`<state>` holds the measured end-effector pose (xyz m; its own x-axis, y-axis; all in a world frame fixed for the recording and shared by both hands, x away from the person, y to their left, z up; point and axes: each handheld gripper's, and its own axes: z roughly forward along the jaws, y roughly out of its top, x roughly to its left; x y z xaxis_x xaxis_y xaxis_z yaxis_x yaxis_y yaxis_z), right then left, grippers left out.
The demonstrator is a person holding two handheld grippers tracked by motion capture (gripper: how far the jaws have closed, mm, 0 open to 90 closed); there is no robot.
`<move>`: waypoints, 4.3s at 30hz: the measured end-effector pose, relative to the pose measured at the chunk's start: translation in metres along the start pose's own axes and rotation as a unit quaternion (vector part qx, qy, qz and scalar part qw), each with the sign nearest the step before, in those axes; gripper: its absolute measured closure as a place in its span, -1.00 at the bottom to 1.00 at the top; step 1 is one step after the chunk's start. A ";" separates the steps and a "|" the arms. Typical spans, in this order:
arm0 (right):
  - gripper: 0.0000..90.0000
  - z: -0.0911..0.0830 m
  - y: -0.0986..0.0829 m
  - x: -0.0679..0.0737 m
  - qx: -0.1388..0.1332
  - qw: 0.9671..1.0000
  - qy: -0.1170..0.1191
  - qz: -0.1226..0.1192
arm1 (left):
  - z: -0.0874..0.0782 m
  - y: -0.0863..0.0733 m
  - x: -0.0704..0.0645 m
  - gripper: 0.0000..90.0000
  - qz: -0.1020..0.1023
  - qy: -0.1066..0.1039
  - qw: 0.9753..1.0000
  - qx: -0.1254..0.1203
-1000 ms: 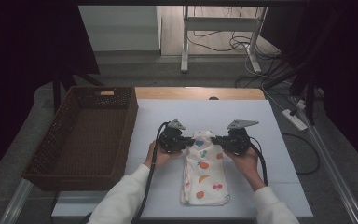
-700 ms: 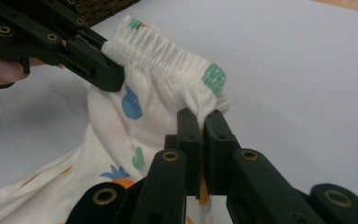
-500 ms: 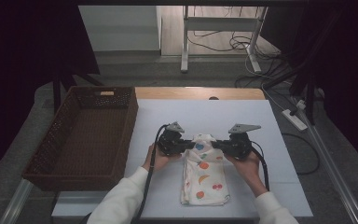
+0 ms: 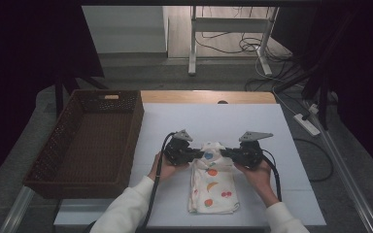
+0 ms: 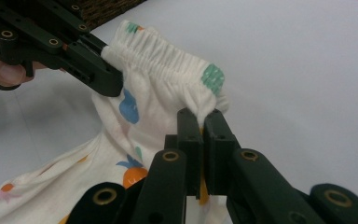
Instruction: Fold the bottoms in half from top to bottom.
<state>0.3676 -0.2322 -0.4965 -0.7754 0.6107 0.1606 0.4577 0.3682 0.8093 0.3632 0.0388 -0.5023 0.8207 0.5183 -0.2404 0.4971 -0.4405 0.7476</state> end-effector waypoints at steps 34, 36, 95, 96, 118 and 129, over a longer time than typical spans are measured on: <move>0.92 -0.006 -0.013 0.014 0.008 1.000 0.011 -0.003 | -0.003 -0.010 -0.011 0.86 -0.002 -0.009 1.000 0.005; 0.92 -0.006 -0.013 0.014 0.009 1.000 0.012 -0.002 | -0.003 -0.011 -0.011 0.86 -0.002 -0.009 1.000 0.005; 0.92 -0.020 -0.032 0.034 0.023 0.999 0.027 -0.009 | -0.009 -0.027 -0.033 0.84 0.009 -0.030 0.999 0.023; 0.91 -0.020 -0.032 0.034 0.022 0.999 0.026 -0.008 | -0.010 -0.027 -0.033 0.84 0.009 -0.030 0.999 0.023; 0.91 -0.025 -0.041 0.044 0.035 0.999 0.033 -0.016 | -0.010 -0.037 -0.043 0.81 0.016 -0.038 0.998 0.039; 0.90 -0.029 -0.048 0.049 0.044 0.998 0.033 -0.024 | -0.008 -0.042 -0.049 0.77 0.020 -0.043 0.998 0.051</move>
<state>0.2951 -0.2401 -0.5110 -0.8227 0.5447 0.1623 0.4535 0.4569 0.7652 0.3003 0.0375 -0.5169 0.8592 0.4357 -0.2681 0.4864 -0.5333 0.6921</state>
